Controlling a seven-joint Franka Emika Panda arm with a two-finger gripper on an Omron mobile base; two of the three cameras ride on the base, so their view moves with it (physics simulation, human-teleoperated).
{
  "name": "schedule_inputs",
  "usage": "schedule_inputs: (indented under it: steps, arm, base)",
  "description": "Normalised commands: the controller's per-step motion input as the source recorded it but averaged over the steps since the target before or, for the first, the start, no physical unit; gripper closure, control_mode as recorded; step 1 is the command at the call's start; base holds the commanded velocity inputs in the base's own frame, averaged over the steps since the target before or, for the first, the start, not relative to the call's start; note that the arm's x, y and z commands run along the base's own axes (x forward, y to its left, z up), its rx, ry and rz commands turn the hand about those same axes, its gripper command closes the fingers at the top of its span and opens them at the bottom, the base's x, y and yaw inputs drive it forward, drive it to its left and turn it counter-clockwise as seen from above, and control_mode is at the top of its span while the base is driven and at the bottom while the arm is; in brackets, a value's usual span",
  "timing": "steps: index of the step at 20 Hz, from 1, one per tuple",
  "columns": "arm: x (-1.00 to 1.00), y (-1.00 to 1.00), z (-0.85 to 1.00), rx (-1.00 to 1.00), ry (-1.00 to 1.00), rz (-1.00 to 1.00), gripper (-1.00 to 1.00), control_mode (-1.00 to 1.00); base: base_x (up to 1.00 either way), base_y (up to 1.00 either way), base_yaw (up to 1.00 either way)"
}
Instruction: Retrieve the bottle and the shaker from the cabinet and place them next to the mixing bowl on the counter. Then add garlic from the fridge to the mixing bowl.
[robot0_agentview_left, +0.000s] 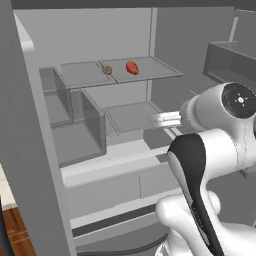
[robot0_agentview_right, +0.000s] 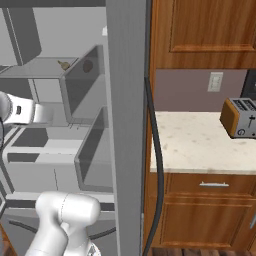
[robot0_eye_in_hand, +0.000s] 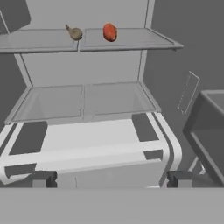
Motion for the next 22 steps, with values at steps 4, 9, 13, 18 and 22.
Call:
schedule_inputs:
  steps: [4,9,13,18,22]
  arm:
    - [0.16,0.00,0.39,-0.15,0.11,0.01,-1.00,-1.00]
    - [0.13,0.00,0.28,-0.07,0.10,0.05,-1.00,-1.00]
    - [-0.06,0.01,0.30,0.02,-0.06,0.11,-1.00,-1.00]
    - [0.10,0.11,0.42,0.05,-0.10,0.09,-1.00,-1.00]
    - [0.31,0.32,0.31,0.00,-0.02,0.00,-1.00,-1.00]
  base:
    - [0.00,0.00,0.00]
    - [0.00,0.00,0.00]
    - [0.00,0.00,0.00]
    - [0.00,0.00,0.00]
    - [0.00,0.00,0.00]
